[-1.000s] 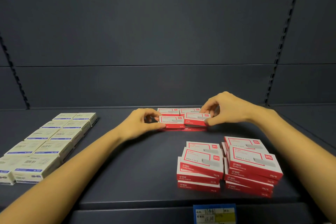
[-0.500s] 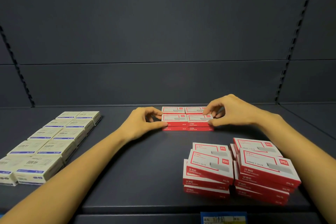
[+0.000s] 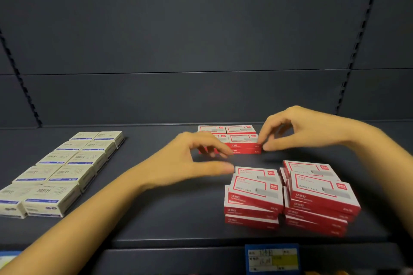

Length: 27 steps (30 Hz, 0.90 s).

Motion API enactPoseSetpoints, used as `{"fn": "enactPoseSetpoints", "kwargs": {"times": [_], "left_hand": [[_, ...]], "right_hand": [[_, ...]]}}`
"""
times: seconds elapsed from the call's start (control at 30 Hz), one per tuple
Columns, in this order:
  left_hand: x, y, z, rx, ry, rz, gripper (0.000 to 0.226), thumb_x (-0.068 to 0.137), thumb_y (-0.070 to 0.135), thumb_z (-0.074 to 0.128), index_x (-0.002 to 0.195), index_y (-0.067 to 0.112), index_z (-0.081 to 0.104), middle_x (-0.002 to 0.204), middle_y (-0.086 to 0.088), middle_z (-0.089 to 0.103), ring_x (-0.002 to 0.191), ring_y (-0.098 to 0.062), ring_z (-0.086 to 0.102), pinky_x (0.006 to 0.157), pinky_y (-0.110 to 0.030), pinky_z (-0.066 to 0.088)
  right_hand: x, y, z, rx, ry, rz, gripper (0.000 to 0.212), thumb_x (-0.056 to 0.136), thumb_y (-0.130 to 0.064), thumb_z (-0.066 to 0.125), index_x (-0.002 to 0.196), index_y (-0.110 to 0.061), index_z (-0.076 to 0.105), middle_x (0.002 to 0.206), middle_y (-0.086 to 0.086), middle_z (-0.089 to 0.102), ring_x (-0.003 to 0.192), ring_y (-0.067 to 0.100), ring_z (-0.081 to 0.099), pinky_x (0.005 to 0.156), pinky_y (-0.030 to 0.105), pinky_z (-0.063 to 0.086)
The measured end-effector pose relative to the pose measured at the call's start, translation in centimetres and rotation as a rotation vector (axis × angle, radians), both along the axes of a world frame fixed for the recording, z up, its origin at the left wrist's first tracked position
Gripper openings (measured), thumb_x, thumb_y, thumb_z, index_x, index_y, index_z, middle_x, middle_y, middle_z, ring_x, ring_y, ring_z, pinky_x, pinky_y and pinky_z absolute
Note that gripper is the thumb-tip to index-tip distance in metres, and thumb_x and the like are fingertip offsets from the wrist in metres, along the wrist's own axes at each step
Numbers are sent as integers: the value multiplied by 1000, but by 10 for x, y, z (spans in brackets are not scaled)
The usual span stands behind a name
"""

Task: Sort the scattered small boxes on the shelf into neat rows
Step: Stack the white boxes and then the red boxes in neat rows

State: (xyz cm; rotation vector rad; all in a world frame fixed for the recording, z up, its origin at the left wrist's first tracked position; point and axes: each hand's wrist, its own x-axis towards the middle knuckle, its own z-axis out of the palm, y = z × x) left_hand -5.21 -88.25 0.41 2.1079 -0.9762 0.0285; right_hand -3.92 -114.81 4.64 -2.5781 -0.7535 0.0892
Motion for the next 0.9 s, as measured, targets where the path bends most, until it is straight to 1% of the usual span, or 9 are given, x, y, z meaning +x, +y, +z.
{"fn": "enactPoseSetpoints", "kwargs": {"times": [0.13,0.27,0.43,0.57,0.67,0.73,0.8,0.83,0.9], "left_hand": [[-18,-8,-3,175,-11,-69,38,70,43,74,105,29,66,100,19,64,100,-6,57,88,-22,45],[-24,-13,-3,151,1,-56,34,71,35,75,102,25,66,96,15,65,92,-5,56,86,-26,46],[-25,1,3,115,-9,-79,29,72,35,73,98,23,65,94,9,64,92,-8,56,84,-21,45],[-18,22,10,76,-67,-9,29,70,35,71,95,21,65,92,3,65,86,-10,56,81,-21,44],[-10,35,11,61,-81,86,31,68,39,69,95,23,64,91,8,66,85,-10,57,81,-22,44],[-4,40,10,51,-77,150,31,67,43,68,93,27,64,88,14,65,83,-7,56,78,-18,43],[1,44,8,52,-70,200,32,65,47,66,91,28,63,87,14,64,81,-8,55,71,-15,42],[4,45,6,51,-61,217,33,65,48,66,91,28,63,88,11,65,82,-11,56,69,-16,42],[10,46,2,47,-29,236,34,65,47,66,92,27,63,91,5,66,84,-20,57,70,-24,45]], "right_hand": [[-17,7,7,-190,63,39,22,76,-39,70,96,-31,69,95,-14,70,88,-1,64,87,27,52],[-25,16,11,-306,115,41,25,77,-41,69,99,-31,67,96,-13,70,89,0,64,88,27,53],[-27,25,10,-343,163,35,29,78,-41,67,103,-25,66,97,-10,71,88,5,67,89,28,53],[-27,31,7,-392,216,42,33,79,-42,67,104,-22,65,96,-8,73,85,8,69,87,29,54],[-27,34,8,-418,232,39,32,78,-42,68,103,-23,64,94,-8,73,84,8,70,86,28,55],[-27,37,8,-447,205,34,27,77,-43,68,98,-26,64,89,-11,72,80,4,69,80,22,54],[-27,40,7,-470,161,30,21,77,-44,68,91,-30,63,81,-15,70,73,0,68,69,16,51],[-27,40,7,-469,140,27,19,77,-44,68,88,-31,62,78,-16,69,71,-1,67,67,14,50],[-24,39,7,-436,98,3,18,76,-43,68,87,-31,61,78,-18,67,71,-1,66,68,15,49]]}}
